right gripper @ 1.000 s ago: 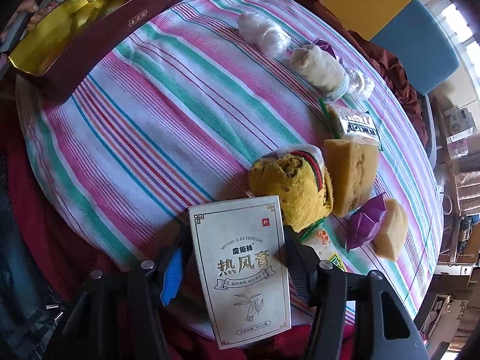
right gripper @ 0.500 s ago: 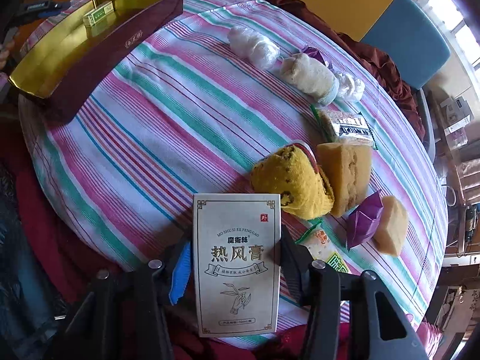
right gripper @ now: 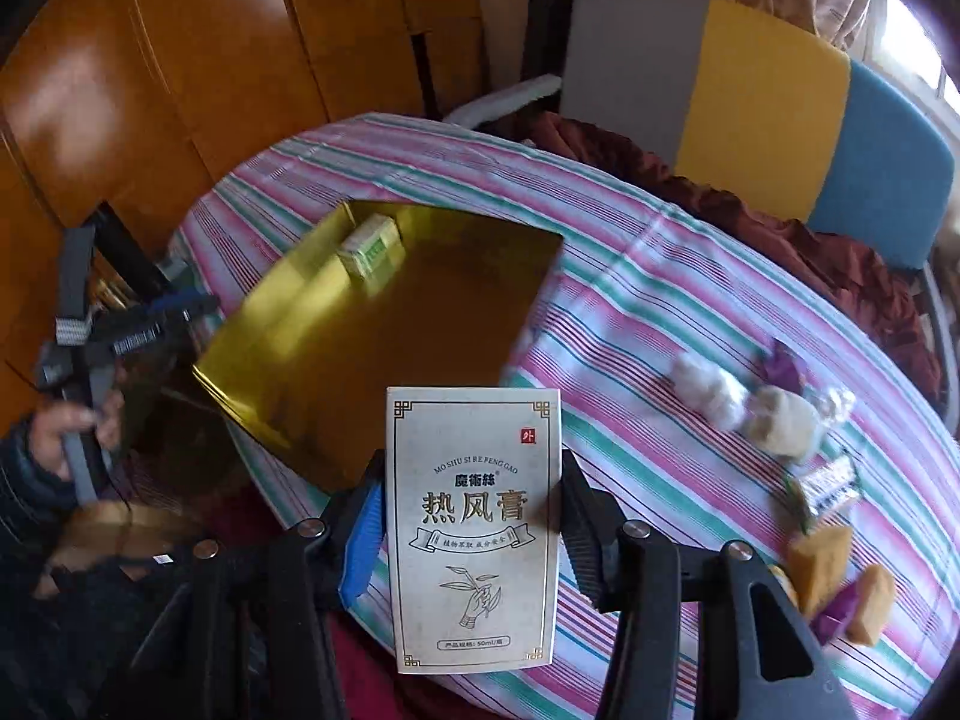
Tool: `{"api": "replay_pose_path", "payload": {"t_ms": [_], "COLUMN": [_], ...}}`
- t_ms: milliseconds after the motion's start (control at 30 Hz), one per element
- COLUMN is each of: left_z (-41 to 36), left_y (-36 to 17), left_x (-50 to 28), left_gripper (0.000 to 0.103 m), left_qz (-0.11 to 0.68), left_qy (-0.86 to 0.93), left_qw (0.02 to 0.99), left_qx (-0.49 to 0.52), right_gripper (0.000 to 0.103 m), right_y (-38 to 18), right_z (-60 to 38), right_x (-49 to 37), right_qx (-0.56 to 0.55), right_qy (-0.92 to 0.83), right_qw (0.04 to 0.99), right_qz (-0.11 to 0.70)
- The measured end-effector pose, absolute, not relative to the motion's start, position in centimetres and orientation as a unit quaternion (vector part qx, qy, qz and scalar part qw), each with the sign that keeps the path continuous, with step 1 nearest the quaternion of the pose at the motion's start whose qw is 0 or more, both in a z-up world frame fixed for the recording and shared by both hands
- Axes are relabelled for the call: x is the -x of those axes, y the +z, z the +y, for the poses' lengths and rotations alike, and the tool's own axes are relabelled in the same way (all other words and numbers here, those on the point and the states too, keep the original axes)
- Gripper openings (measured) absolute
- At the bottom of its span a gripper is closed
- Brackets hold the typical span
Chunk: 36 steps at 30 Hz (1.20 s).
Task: Organize objects
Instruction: 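Lower the green-white box into the gold box with the left tool while the right tool places the white box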
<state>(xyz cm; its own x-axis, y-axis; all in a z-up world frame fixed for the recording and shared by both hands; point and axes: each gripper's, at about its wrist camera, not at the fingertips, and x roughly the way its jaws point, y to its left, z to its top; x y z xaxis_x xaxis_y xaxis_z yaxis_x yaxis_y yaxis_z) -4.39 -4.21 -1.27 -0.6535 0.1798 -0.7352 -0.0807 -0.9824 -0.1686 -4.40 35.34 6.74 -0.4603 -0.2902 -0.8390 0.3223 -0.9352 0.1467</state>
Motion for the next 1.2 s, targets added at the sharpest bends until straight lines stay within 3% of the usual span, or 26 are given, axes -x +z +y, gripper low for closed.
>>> {"api": "replay_pose_path", "payload": {"t_ms": [100, 233, 367, 733, 967, 1200], "left_z": [-4.6, -5.0, -5.7, -7.1, -7.2, -6.4], "left_y": [-1.0, -0.6, -0.4, -1.0, -0.9, -0.8], "left_x": [3.5, 2.8, 2.6, 2.8, 2.8, 2.3], "left_gripper": [0.053, 0.053, 0.053, 0.053, 0.056, 0.075], "left_qz": [-0.065, -0.070, -0.073, -0.104, -0.103, -0.087], "left_qy": [0.909, 0.913, 0.916, 0.909, 0.912, 0.921], "left_qw": [0.074, 0.073, 0.069, 0.063, 0.057, 0.055], "left_qx": [0.405, 0.396, 0.388, 0.399, 0.393, 0.375], "right_gripper": [0.052, 0.052, 0.052, 0.056, 0.077, 0.096], "right_y": [7.1, 2.9, -1.9, -7.8, -7.4, -3.4], "right_z": [26.1, 18.5, 14.9, 10.3, 10.2, 14.2], "right_x": [5.5, 10.4, 14.3, 17.6, 16.3, 12.4], "right_qx": [-0.507, -0.556, -0.589, -0.627, -0.600, -0.532], "right_qy": [-0.838, -0.803, -0.778, -0.729, -0.721, -0.805], "right_qw": [0.198, 0.192, 0.163, 0.115, 0.164, 0.158], "right_qz": [-0.046, -0.097, -0.149, -0.248, -0.306, -0.209]}}
